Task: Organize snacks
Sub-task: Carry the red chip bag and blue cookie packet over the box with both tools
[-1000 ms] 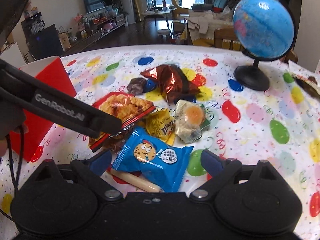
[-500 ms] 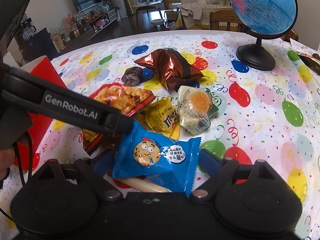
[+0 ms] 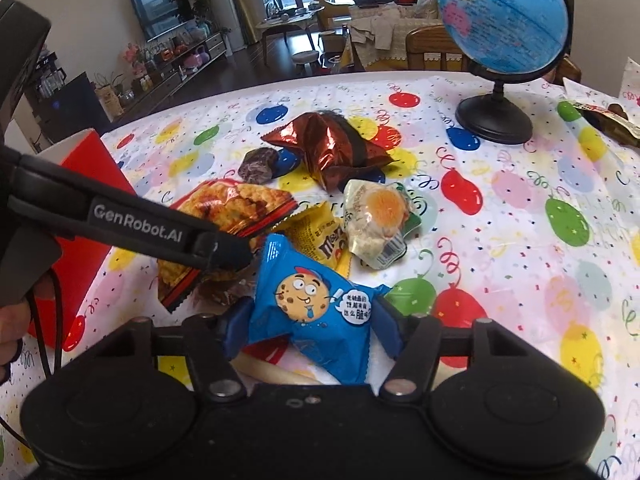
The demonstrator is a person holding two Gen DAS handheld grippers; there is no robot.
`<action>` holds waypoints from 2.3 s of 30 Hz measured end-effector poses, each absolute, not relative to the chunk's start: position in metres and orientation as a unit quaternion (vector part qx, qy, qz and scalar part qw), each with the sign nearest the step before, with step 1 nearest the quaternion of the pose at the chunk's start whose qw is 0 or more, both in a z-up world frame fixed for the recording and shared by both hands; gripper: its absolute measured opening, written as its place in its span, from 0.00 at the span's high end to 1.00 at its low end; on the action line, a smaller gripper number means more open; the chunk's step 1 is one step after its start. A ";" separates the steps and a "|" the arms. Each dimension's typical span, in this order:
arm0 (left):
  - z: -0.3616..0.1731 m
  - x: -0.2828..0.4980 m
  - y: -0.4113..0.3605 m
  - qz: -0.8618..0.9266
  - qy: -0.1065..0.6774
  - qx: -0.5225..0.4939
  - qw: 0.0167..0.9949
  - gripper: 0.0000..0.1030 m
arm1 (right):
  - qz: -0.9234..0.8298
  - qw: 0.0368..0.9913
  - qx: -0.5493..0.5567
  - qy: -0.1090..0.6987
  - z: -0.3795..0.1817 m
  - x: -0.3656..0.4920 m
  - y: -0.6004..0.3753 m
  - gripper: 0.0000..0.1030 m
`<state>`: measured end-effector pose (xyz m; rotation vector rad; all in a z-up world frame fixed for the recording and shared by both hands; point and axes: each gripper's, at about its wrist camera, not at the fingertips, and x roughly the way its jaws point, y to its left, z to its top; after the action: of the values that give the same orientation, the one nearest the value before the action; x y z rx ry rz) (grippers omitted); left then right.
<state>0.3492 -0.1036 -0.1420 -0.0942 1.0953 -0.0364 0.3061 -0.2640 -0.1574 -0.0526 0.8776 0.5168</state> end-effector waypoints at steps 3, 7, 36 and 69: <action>-0.136 0.343 -0.103 -0.017 0.516 -0.050 0.855 0.24 | 0.244 0.875 -0.024 0.417 -0.153 0.303 -0.268 0.41; -0.124 0.333 -0.103 -0.013 0.507 -0.053 0.860 0.24 | 0.243 0.880 -0.023 0.408 -0.143 0.296 -0.272 0.41; -0.031 0.215 -0.028 -0.014 0.435 -0.069 0.897 0.24 | 0.250 0.910 -0.038 0.329 -0.049 0.205 -0.207 0.41; -0.061 0.184 0.193 0.113 0.446 -0.085 0.884 0.24 | 0.316 0.874 -0.135 0.342 -0.079 0.206 0.026 0.41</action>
<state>0.1844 0.1932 -0.0614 -0.1762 0.9281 0.2349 0.2059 0.0255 -0.0794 -0.2821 0.7151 0.6608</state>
